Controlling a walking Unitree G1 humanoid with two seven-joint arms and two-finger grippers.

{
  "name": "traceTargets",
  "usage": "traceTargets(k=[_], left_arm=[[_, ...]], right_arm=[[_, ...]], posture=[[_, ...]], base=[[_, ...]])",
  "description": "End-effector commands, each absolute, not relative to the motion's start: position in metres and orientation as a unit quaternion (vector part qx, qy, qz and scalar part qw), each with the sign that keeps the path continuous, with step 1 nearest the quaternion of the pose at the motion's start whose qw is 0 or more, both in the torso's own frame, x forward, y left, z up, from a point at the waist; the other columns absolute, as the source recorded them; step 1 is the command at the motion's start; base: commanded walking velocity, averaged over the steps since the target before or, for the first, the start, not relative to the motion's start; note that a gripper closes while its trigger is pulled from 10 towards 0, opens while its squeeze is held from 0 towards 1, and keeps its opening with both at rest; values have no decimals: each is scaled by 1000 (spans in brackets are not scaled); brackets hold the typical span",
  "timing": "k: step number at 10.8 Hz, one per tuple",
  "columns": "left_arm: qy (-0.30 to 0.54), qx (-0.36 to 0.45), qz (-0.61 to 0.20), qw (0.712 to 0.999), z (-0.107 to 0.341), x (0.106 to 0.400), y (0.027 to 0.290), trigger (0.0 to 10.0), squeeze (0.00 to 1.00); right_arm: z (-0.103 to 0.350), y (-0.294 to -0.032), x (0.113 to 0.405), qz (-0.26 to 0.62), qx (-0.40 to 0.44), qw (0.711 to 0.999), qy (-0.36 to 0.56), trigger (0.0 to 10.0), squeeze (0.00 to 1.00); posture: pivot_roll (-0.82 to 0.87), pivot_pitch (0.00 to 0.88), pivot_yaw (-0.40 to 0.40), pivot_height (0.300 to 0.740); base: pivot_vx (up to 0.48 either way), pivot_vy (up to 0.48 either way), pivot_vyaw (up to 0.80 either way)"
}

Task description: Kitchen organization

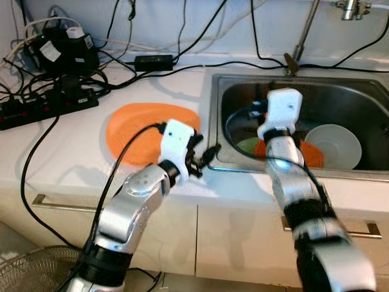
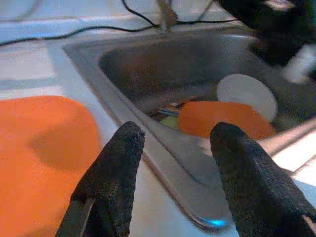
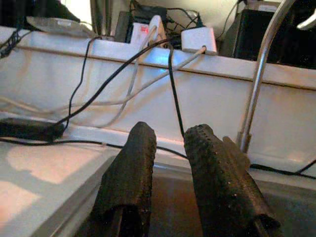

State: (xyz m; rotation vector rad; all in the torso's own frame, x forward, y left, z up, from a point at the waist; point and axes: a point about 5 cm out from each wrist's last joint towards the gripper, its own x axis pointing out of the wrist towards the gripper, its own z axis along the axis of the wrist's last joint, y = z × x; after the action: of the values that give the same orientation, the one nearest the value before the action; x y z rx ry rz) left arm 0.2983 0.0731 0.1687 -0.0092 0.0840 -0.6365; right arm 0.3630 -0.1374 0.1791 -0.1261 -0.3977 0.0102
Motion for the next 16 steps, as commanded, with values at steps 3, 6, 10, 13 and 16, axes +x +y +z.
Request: traceTargets(k=[3, 6, 10, 13, 16], left_arm=[[-9, -10, -244, 970, 182, 314, 87, 10000, 0], [-34, -17, -195, 980, 185, 321, 97, 10000, 0], [-70, -4, -25, 997, 198, 334, 160, 10000, 0], [-48, 11, 91, 995, 197, 322, 221, 10000, 722], [26, -51, 119, 991, 184, 303, 246, 10000, 1000]], right_arm=[[178, -135, 337, 7, -20, 975, -219, 10000, 0], [161, -118, 316, 36, -3, 981, -192, 10000, 0], [138, -107, 307, 58, -1, 988, -141, 10000, 0], [128, -102, 305, 65, -4, 991, -120, 10000, 0], [126, -97, 305, 74, -4, 990, -116, 10000, 0]], posture=[[88, 0, 48, 740], [82, 0, 51, 740], [94, 0, 49, 740], [122, 0, 51, 740], [137, 0, 56, 740]], base=[[0, 0, 0], [0, 0, 0], [0, 0, 0], [0, 0, 0], [0, 0, 0]])
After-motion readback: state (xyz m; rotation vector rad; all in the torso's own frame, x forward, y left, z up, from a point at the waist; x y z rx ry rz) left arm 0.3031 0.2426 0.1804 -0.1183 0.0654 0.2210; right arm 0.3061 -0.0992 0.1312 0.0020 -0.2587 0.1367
